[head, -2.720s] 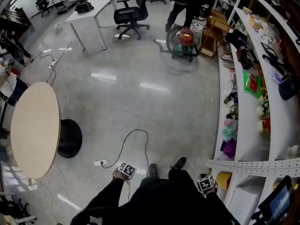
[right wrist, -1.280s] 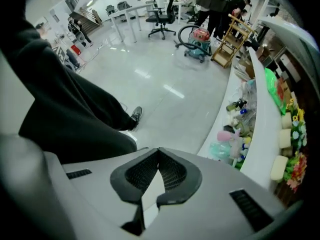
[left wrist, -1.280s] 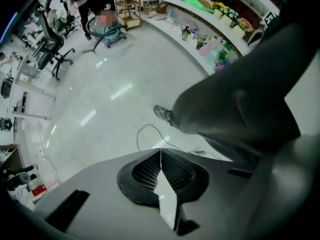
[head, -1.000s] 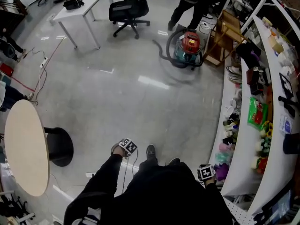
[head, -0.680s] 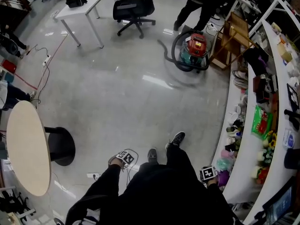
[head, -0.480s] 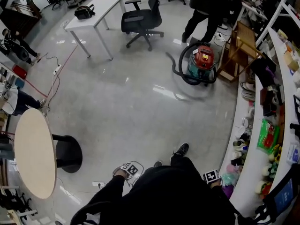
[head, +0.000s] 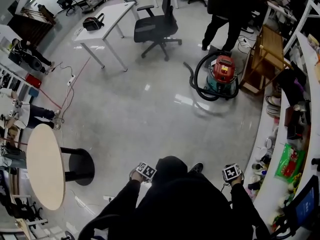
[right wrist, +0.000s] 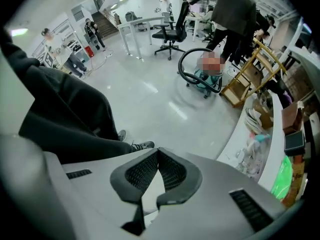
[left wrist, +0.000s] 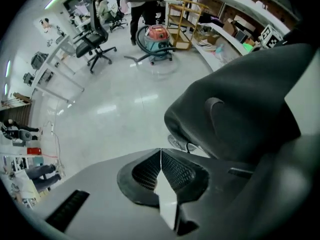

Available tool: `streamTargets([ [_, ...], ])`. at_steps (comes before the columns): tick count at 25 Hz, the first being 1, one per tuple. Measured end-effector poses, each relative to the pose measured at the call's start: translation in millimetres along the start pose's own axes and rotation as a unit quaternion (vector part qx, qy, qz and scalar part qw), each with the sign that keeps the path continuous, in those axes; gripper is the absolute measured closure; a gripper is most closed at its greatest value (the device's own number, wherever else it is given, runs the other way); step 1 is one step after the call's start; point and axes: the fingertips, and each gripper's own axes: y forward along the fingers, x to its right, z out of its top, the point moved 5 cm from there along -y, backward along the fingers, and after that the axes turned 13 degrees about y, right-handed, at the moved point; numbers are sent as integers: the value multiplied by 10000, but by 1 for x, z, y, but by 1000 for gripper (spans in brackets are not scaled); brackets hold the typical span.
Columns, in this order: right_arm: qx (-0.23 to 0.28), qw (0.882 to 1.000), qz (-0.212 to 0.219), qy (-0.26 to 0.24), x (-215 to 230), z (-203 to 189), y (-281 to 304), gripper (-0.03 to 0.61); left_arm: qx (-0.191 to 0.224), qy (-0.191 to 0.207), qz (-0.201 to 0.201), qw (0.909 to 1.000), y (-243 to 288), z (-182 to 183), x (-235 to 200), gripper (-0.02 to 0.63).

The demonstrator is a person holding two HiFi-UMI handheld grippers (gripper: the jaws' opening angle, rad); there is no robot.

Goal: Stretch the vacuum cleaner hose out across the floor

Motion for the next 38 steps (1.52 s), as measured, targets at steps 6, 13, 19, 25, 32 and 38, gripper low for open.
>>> streamTargets([
  [6, -969, 9934, 230, 576, 31, -60, 24, 565, -391, 790, -105, 9961, 9, 53, -18, 592],
  [13, -1685, 9717, -416, 1604, 76, -62, 14, 565, -1315, 1099, -523, 9838, 51, 87, -109, 592],
  [19, -153, 9719, -623, 2264, 110, 111, 4, 565, -575, 1978, -282, 9781, 55, 256, -236, 592],
  [25, 1950, 9567, -857, 1984, 149, 319, -52, 565, 2732, 1540, 38, 9495, -88, 509, -294, 592],
  [32, 4473, 8917, -185, 659, 159, 559, -139, 565, 5016, 931, 39, 8601, -208, 669, -323, 592],
  [38, 4887, 8663, 1001, 260, 200, 674, -129, 565, 4842, 506, 254, 8731, -216, 754, -370, 591],
])
